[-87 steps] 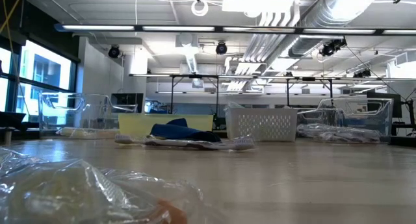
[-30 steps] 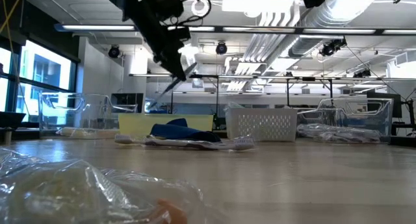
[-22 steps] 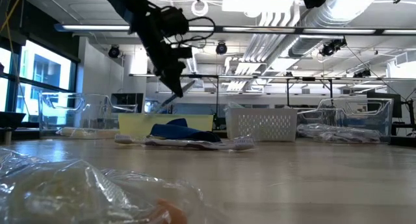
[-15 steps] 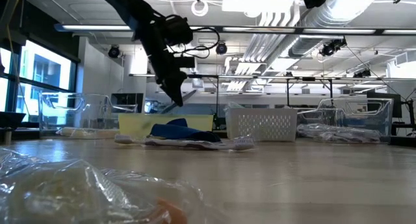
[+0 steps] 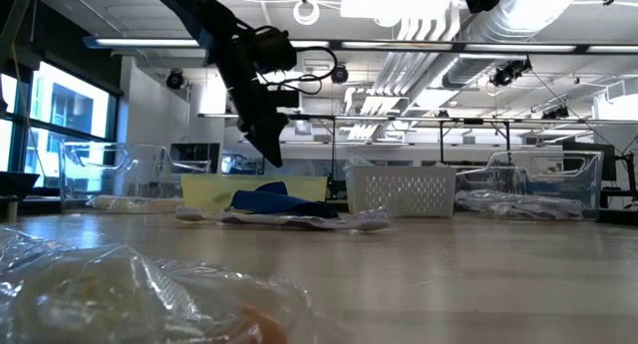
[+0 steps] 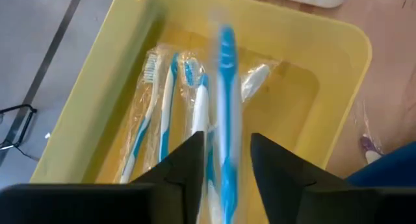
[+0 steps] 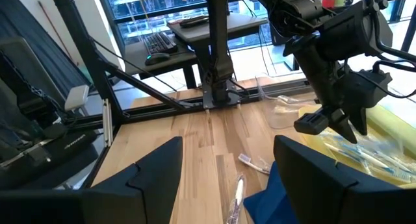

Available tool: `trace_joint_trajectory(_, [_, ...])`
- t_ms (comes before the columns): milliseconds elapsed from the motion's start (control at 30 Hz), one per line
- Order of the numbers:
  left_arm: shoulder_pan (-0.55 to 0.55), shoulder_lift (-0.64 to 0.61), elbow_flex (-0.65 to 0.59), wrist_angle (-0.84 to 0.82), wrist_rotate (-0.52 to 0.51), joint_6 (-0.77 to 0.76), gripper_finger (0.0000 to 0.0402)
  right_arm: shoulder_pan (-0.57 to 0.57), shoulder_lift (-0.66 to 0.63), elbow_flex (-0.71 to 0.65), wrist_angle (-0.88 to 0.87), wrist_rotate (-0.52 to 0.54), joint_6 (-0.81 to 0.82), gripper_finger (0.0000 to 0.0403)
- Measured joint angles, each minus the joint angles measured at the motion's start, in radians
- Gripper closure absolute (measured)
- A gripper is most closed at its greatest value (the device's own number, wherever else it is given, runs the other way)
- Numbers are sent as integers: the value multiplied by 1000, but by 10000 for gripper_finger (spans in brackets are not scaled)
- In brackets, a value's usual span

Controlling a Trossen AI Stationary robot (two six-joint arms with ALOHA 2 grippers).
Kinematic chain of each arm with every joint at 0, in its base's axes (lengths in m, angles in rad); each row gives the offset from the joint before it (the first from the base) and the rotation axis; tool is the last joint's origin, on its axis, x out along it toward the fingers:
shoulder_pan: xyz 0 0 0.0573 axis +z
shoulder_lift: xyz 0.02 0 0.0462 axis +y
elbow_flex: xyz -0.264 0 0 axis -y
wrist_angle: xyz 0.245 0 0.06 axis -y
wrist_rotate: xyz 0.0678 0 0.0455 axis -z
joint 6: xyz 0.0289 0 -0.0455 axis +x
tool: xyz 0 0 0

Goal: Pick & Place Toothbrushes
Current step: Put the blue toothbrush into the yellow bin, then put the orange toothbrush into the left transparent bin

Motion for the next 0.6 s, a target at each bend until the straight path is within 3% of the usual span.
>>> trace_joint_trajectory(200, [0,-1,0,40,1,-16,252,0,0,0,0,0,0,169])
trace_joint_trajectory(600, [0,-2,0,86,1,-17,249,0,0,0,0,0,0,169])
